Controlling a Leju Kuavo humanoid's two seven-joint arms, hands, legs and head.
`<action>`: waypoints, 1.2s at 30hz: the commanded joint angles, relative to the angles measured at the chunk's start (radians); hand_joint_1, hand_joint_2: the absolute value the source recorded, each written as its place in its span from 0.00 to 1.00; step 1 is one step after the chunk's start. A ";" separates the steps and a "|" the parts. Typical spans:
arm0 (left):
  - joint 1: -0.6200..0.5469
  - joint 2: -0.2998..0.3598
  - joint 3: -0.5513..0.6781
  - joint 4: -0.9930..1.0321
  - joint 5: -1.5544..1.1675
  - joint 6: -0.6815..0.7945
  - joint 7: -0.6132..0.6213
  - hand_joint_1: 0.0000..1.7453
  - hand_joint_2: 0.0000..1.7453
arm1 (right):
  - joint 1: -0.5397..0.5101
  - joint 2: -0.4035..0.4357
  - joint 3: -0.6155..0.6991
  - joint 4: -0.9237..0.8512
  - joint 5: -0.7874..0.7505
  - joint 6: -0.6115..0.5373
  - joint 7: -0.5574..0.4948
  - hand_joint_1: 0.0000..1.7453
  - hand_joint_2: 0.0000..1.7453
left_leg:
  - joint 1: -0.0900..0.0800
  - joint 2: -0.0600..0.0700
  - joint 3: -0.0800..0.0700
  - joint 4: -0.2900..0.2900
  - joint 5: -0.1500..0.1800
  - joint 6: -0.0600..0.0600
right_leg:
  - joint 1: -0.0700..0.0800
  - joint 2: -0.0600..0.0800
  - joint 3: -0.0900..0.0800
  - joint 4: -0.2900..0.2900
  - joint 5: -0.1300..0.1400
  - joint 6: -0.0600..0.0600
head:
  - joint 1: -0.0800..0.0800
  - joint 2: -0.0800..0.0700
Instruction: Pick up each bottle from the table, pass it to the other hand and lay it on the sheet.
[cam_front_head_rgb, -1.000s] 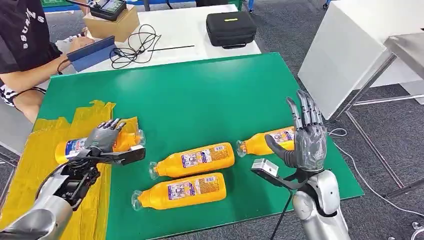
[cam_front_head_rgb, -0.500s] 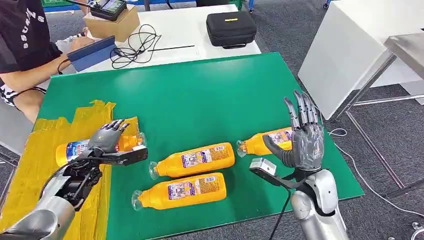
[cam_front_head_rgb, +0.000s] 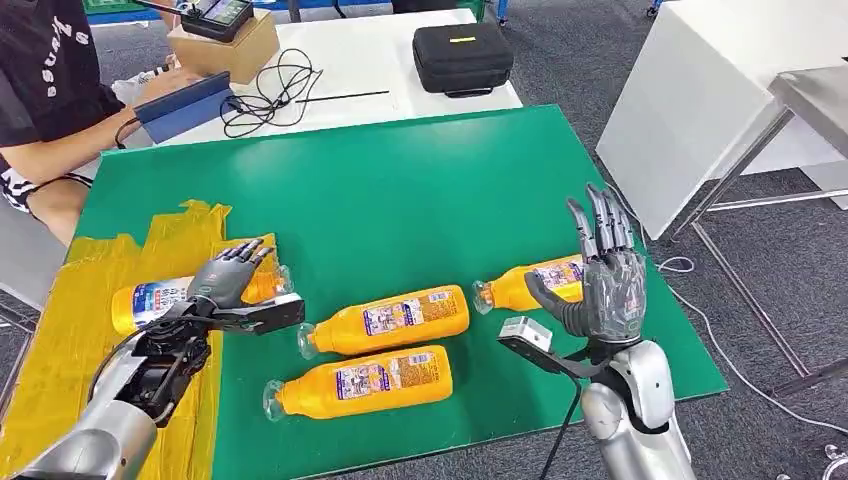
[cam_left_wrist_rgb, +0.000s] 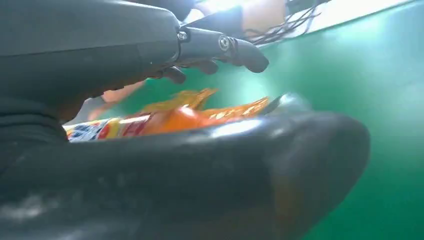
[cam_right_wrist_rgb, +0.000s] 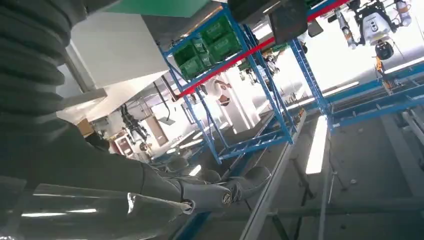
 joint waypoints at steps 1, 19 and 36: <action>0.008 0.007 -0.024 -0.062 0.024 -0.017 -0.017 0.00 0.00 | -0.012 -0.007 -0.005 0.042 -0.010 -0.002 0.004 0.00 1.00 | 0.002 0.002 0.003 0.001 -0.002 -0.003 | 0.003 0.000 0.004 -0.001 -0.001 -0.002 | 0.000 0.000; 0.189 -0.011 0.052 -0.386 0.369 0.072 -0.237 0.00 0.00 | -0.123 -0.184 -0.105 0.153 0.189 0.228 0.017 0.00 1.00 | 0.002 0.003 0.002 0.001 -0.003 -0.002 | 0.002 0.002 0.003 -0.001 -0.001 -0.002 | 0.000 0.000; 0.393 -0.051 0.113 -0.756 0.699 0.016 -0.371 0.00 1.00 | -0.274 -0.310 -0.038 0.467 0.209 0.478 -0.045 0.00 1.00 | 0.002 0.003 0.003 0.001 -0.003 -0.003 | 0.003 0.001 0.004 -0.001 -0.001 -0.002 | 0.000 0.000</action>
